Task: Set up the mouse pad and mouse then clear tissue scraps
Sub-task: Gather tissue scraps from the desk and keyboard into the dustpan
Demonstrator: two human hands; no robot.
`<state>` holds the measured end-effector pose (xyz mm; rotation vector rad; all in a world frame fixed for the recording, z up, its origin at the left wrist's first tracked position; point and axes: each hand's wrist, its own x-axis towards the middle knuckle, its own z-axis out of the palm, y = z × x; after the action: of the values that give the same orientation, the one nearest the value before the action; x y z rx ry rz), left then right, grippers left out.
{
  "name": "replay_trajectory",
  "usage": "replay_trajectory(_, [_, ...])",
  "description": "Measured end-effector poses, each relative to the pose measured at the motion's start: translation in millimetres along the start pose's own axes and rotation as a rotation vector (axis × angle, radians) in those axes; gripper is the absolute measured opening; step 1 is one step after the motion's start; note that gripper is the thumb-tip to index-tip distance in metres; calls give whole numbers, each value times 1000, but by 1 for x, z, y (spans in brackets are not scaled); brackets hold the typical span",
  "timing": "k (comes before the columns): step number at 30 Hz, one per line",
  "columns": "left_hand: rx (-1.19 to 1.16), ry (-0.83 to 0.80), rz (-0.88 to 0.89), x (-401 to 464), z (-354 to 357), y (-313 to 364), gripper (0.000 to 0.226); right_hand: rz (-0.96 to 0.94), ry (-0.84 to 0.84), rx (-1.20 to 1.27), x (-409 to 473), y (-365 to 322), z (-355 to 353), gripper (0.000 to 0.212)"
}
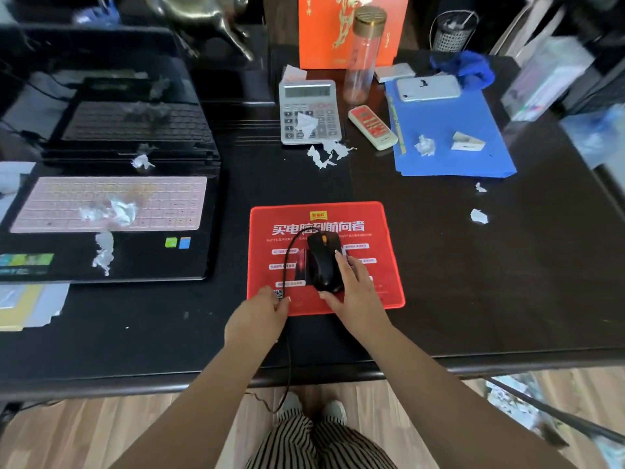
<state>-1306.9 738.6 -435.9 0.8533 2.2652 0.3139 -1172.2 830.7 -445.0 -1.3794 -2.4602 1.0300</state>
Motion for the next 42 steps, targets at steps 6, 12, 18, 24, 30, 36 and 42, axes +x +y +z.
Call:
replay_trajectory(6, [-78, -4, -13, 3, -7, -2, 24, 51, -19, 6, -5, -3, -3, 71])
replay_trajectory(12, [-71, 39, 47, 6, -12, 23, 22, 133, 29, 96, -6, 2, -16, 65])
replay_trajectory(18, [-197, 57, 174, 11, -8, 98, 18, 250, 81, 66, -1, 48, -70, 52])
replay_trajectory(24, [-56, -21, 418, 21, 31, 183, 21, 449, 141, 10, 20, 127, -139, 56])
replay_trajectory(30, [-566, -314, 45, 38, 91, 265, 13, 371, -6, -156, 67, 181, -184, 53])
replay_trajectory(36, [-988, -415, -274, 63, 110, 313, 23, 67, -146, -302, 99, 207, -178, 48])
replay_trajectory(42, [-1135, -439, -302, 78, 111, 327, 25, -132, 421, -43, 89, 204, -175, 30])
